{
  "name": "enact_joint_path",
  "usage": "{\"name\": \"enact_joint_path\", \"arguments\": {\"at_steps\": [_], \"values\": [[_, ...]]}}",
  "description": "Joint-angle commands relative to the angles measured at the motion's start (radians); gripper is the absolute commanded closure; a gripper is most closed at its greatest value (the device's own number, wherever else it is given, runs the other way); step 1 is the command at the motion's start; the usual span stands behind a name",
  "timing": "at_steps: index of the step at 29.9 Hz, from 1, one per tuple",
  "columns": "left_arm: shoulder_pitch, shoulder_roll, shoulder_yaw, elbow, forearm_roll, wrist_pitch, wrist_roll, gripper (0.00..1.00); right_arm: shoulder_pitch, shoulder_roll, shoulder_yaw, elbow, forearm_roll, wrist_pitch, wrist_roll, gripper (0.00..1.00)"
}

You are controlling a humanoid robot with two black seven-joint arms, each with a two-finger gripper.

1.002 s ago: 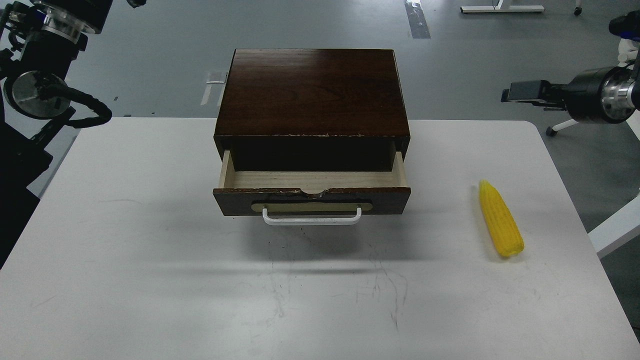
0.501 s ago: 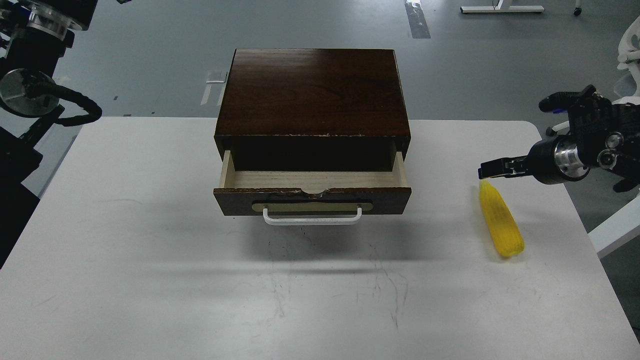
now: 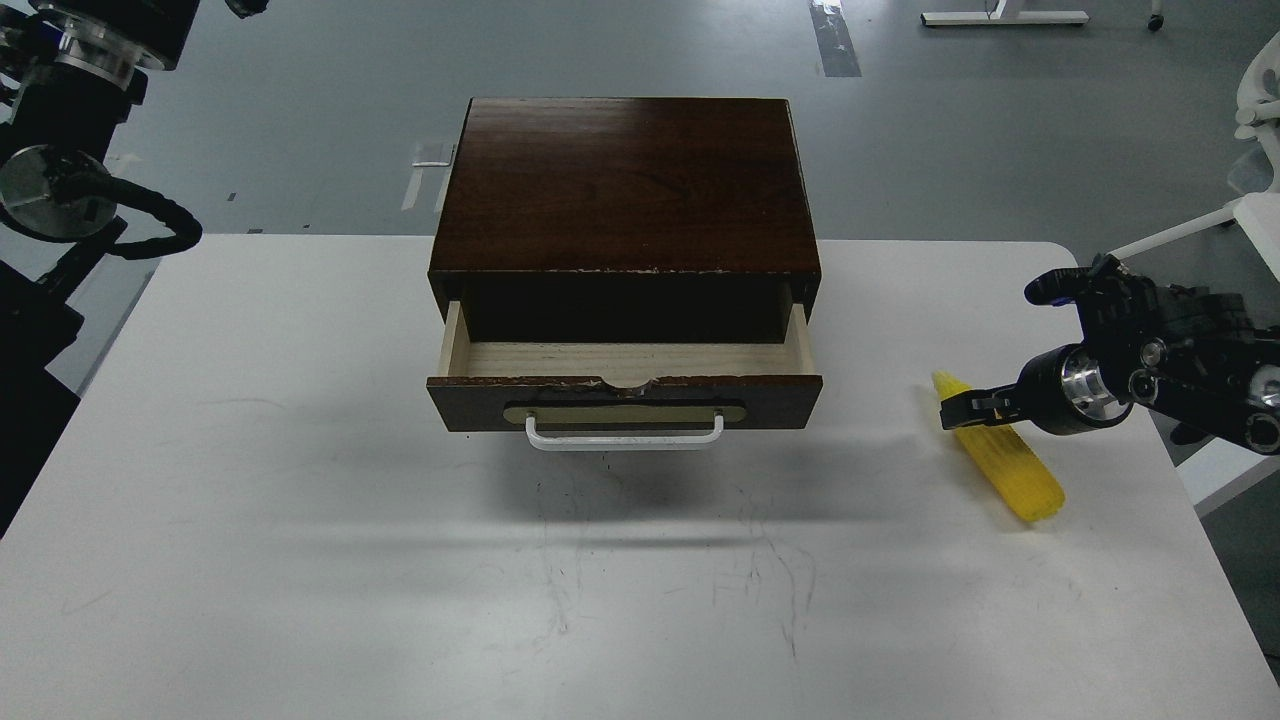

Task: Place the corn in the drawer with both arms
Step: 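Reach the right gripper to the yellow corn and grasp it, then lift the corn with the right gripper and carry it over the drawer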

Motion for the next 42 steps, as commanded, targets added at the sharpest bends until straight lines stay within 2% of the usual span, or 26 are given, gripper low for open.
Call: {"name": "enact_joint_path", "arguments": {"at_steps": [1, 3, 4, 5, 6, 8, 10, 11, 14, 19, 23, 29, 36, 42], "values": [[0.002, 0.0, 0.001, 0.003, 0.0, 0.0, 0.001, 0.02, -0.019, -0.008, -0.001, -0.002, -0.001, 0.0, 0.0, 0.36], [0.006, 0.0, 0.001, 0.003, 0.0, 0.0, 0.002, 0.02, -0.023, -0.01, 0.001, -0.002, -0.001, 0.0, 0.0, 0.39], [0.006, 0.0, 0.001, 0.003, 0.001, 0.0, 0.002, 0.02, -0.023, -0.011, 0.001, -0.002, -0.001, 0.0, 0.0, 0.42], [0.006, 0.0, 0.001, 0.003, 0.001, 0.0, 0.002, 0.02, -0.022, -0.011, 0.001, -0.001, -0.001, 0.0, 0.0, 0.5], [0.006, 0.0, 0.001, 0.003, 0.001, 0.0, 0.002, 0.02, -0.022, -0.011, 0.001, -0.001, -0.001, 0.0, 0.0, 0.5], [0.008, 0.001, 0.001, 0.003, 0.001, 0.0, 0.002, 0.02, -0.019, -0.011, 0.001, 0.001, -0.001, 0.0, 0.0, 0.67], [0.008, 0.003, 0.001, 0.003, 0.001, 0.0, 0.004, 0.02, -0.014, -0.013, 0.001, 0.004, -0.001, 0.0, -0.001, 0.79], [0.008, 0.004, 0.001, 0.003, 0.001, 0.0, 0.004, 0.02, -0.008, -0.014, 0.001, 0.004, -0.001, 0.0, -0.003, 0.88], [0.008, 0.017, 0.001, 0.003, 0.003, 0.0, 0.005, 0.02, 0.021, -0.025, 0.001, 0.002, -0.001, 0.0, -0.008, 1.0], [0.008, 0.032, 0.006, 0.003, 0.003, 0.0, -0.001, 0.02, 0.084, -0.065, 0.021, 0.038, 0.006, 0.0, -0.008, 1.0], [0.008, 0.043, 0.008, 0.0, 0.009, 0.0, -0.001, 0.02, 0.257, -0.099, 0.029, 0.094, 0.005, 0.0, -0.008, 1.0], [0.008, 0.054, 0.005, -0.006, 0.008, 0.0, -0.002, 0.02, 0.541, -0.08, 0.027, 0.191, -0.015, 0.0, -0.008, 1.0], [0.009, 0.046, 0.029, 0.002, 0.011, 0.0, 0.01, 0.02, 0.702, 0.22, 0.027, 0.248, -0.148, 0.0, -0.008, 1.0], [0.02, 0.057, 0.072, 0.005, 0.009, 0.0, 0.01, 0.02, 0.747, 0.397, 0.024, 0.26, -0.274, 0.0, -0.006, 1.0]]}}
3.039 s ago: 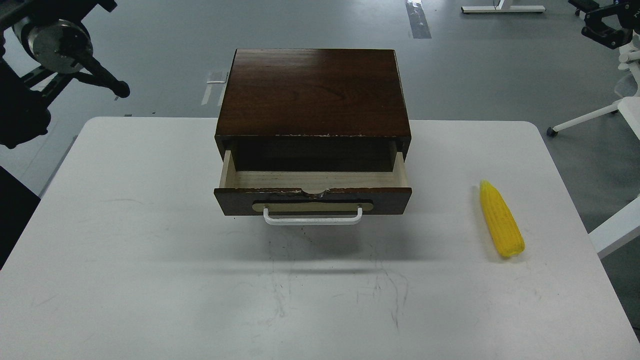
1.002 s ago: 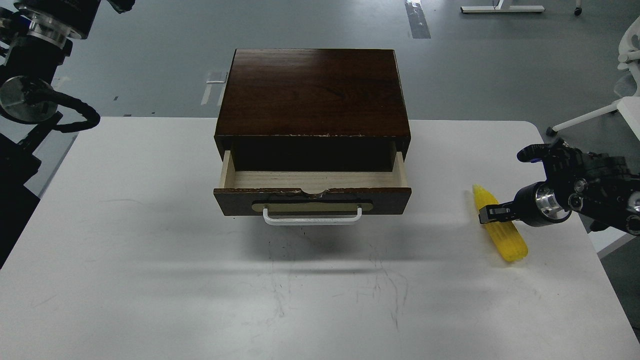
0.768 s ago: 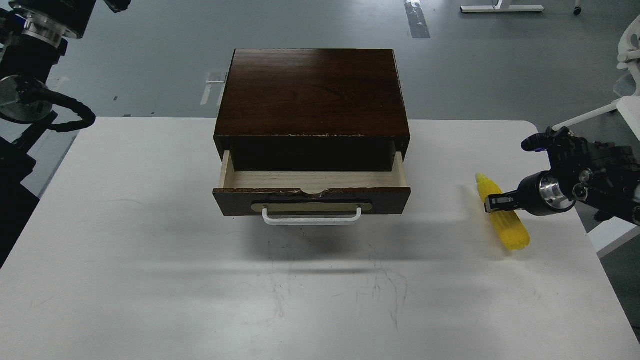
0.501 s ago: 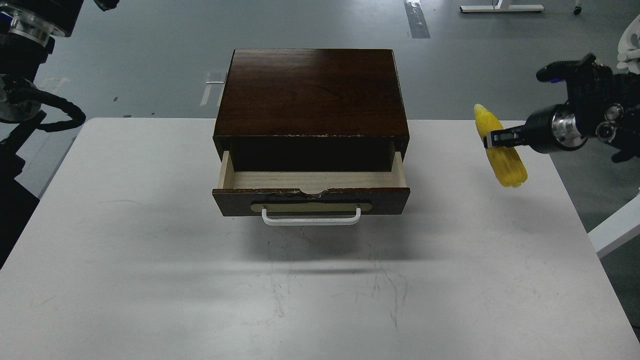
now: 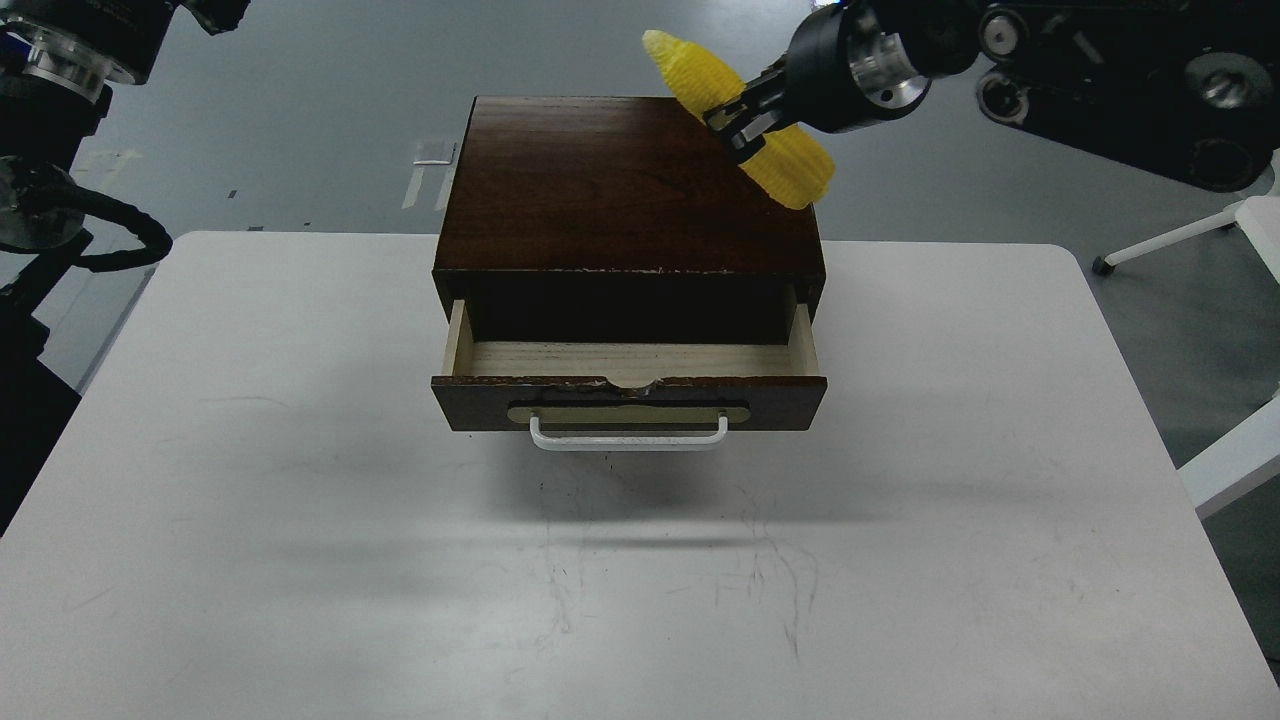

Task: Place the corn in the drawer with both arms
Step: 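Lift the corn with the right gripper and carry it over the drawer, then lower the corn into the open drawer and open the right gripper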

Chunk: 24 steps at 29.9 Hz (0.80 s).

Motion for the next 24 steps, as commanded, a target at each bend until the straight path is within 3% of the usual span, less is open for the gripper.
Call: {"name": "enact_joint_path", "arguments": {"at_steps": [1, 7, 12, 14, 24], "values": [[0.016, 0.011, 0.014, 0.0, -0.001, 0.0, -0.001, 0.02, 0.032, 0.11, -0.003, 0.005, -0.092, 0.0, 0.001, 1.0], [0.062, 0.046, 0.017, -0.003, 0.002, 0.0, 0.015, 0.02, 0.059, 0.207, -0.011, 0.049, -0.226, 0.0, 0.004, 1.0], [0.071, 0.071, 0.017, -0.003, 0.007, 0.0, 0.118, 0.02, 0.056, 0.22, -0.026, 0.151, -0.311, 0.0, 0.004, 1.0], [0.077, 0.071, 0.017, -0.003, 0.007, 0.0, 0.132, 0.02, 0.053, 0.22, -0.061, 0.177, -0.33, 0.0, 0.004, 1.0], [0.086, 0.069, 0.021, -0.003, 0.007, 0.0, 0.137, 0.02, 0.013, 0.259, -0.114, 0.177, -0.345, 0.0, 0.004, 1.0]]}}
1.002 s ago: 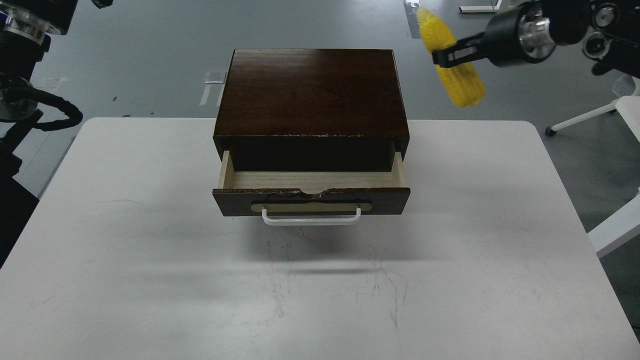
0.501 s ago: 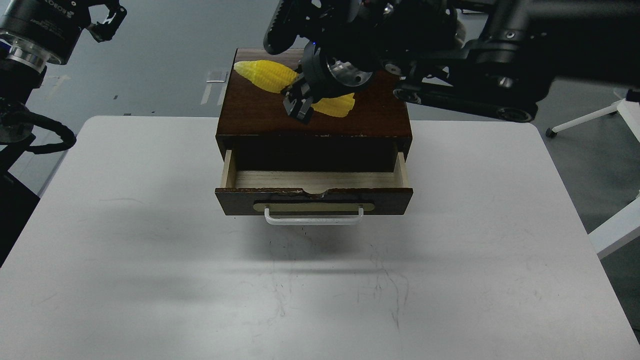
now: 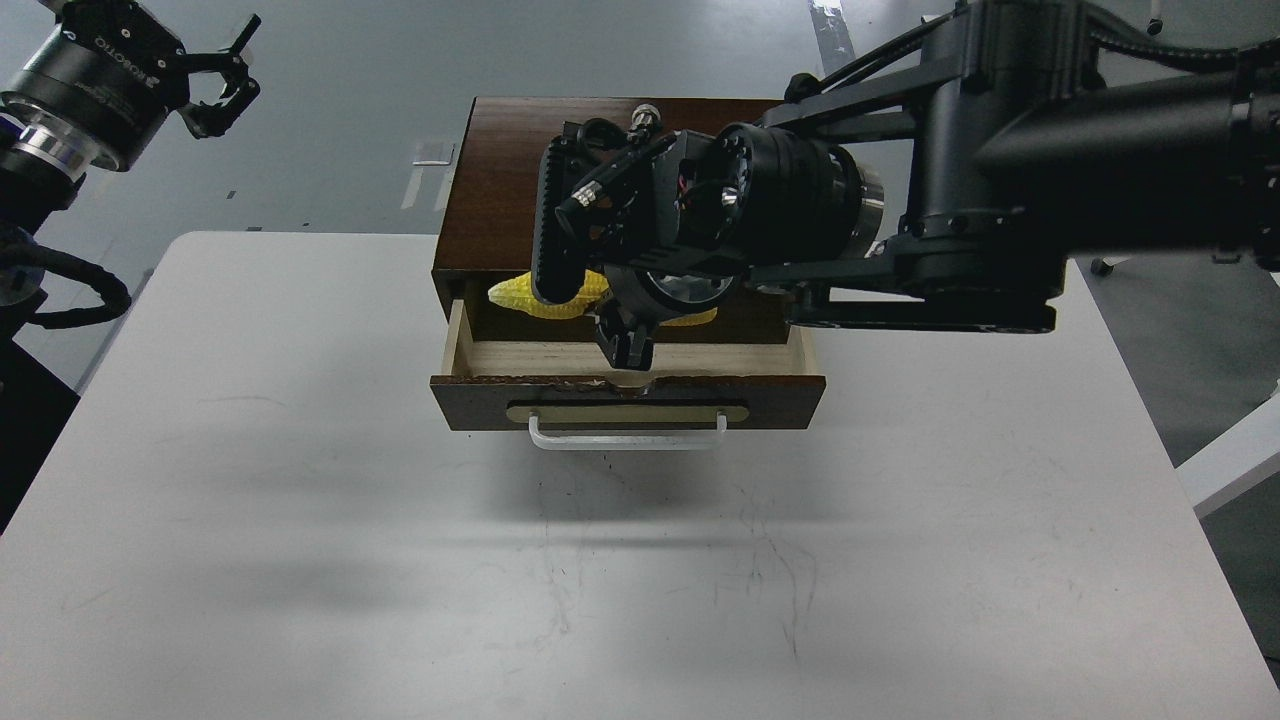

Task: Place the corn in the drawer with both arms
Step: 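Lower the corn into the open drawer and open the right gripper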

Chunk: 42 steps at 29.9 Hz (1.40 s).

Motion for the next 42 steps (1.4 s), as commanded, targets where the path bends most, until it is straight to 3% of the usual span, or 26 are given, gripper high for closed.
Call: {"name": "enact_joint_path", "arguments": {"at_steps": [1, 14, 18, 22, 33, 42], "values": [[0.0, 0.0, 0.009, 0.0, 0.0, 0.0, 0.001, 0.02, -0.008, 0.024, -0.003, -0.009, -0.003, 0.0, 0.0, 1.0], [0.0, -0.001, 0.014, 0.0, 0.001, 0.0, 0.001, 0.02, -0.053, 0.012, -0.007, -0.009, 0.005, 0.0, 0.0, 1.0], [0.0, -0.003, 0.014, 0.0, 0.012, 0.0, 0.001, 0.02, -0.07, 0.009, -0.006, -0.011, 0.003, 0.0, 0.0, 0.91], [0.011, -0.001, 0.014, 0.0, 0.014, 0.0, 0.0, 0.02, -0.08, 0.009, -0.006, -0.012, 0.003, 0.0, 0.0, 0.62], [0.01, 0.0, 0.014, 0.0, 0.014, 0.0, 0.001, 0.02, -0.08, 0.005, -0.003, -0.014, 0.013, 0.0, 0.0, 0.48], [0.008, 0.003, 0.012, 0.0, 0.014, 0.0, 0.0, 0.02, -0.082, 0.005, -0.003, -0.019, 0.013, 0.0, 0.0, 0.48]]}}
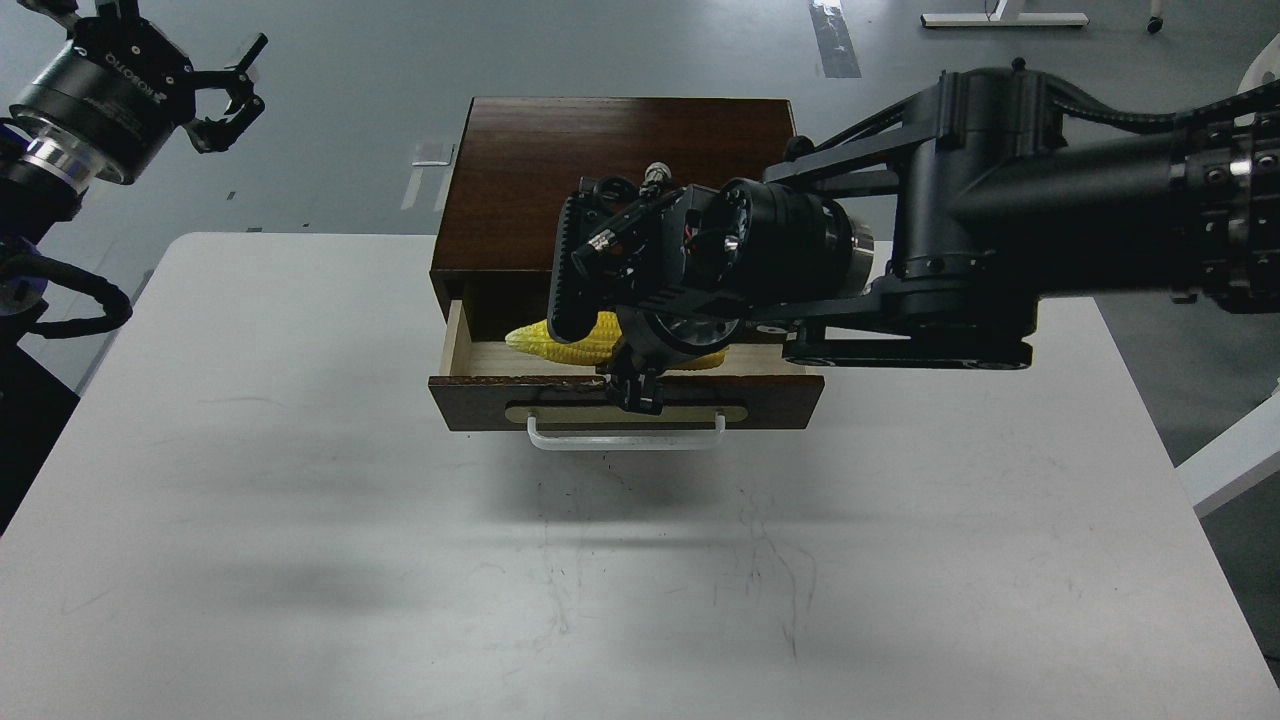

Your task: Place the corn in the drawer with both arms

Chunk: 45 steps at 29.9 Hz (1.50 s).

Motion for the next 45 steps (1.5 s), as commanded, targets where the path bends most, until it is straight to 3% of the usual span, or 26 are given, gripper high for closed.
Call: {"name": "enact_joint_path", "arguments": {"at_steps": [1, 16, 29, 30, 31, 32, 33, 41, 45], "values": [[-0.001, 0.0, -0.002, 0.0, 0.0, 0.0, -0.002, 0.02, -0.002, 0.0, 0.001, -0.005, 0.0, 0.0, 0.0, 0.48], [-0.003, -0.003, -0.002, 0.0, 0.0, 0.0, -0.002, 0.02, -0.005, 0.0, 0.002, -0.01, 0.002, 0.0, -0.002, 0.46], [-0.009, -0.003, -0.002, 0.0, 0.0, 0.0, -0.002, 0.02, -0.02, 0.0, 0.011, -0.024, 0.002, 0.0, -0.002, 0.36], [-0.009, -0.003, -0.002, 0.0, 0.0, 0.0, -0.002, 0.02, -0.02, 0.0, 0.011, -0.024, 0.002, 0.0, -0.002, 0.31], [-0.009, -0.003, 0.0, 0.0, 0.0, 0.0, -0.002, 0.02, -0.022, 0.0, 0.013, -0.03, 0.002, 0.0, -0.002, 0.17], [-0.009, -0.003, 0.0, 0.0, 0.0, 0.0, -0.002, 0.02, -0.022, 0.0, 0.016, -0.031, 0.003, 0.0, -0.002, 0.1], [-0.01, -0.001, -0.002, 0.0, 0.0, 0.0, -0.002, 0.02, -0.022, 0.0, 0.017, -0.033, 0.006, 0.0, -0.002, 0.07], [-0.012, 0.0, -0.002, 0.0, 0.0, 0.0, -0.002, 0.02, -0.012, -0.002, 0.129, -0.085, 0.084, 0.0, -0.002, 0.04], [-0.012, 0.0, -0.008, 0.001, -0.002, 0.0, -0.011, 0.02, -0.017, -0.003, 0.293, -0.189, 0.188, 0.0, -0.002, 0.0]]}}
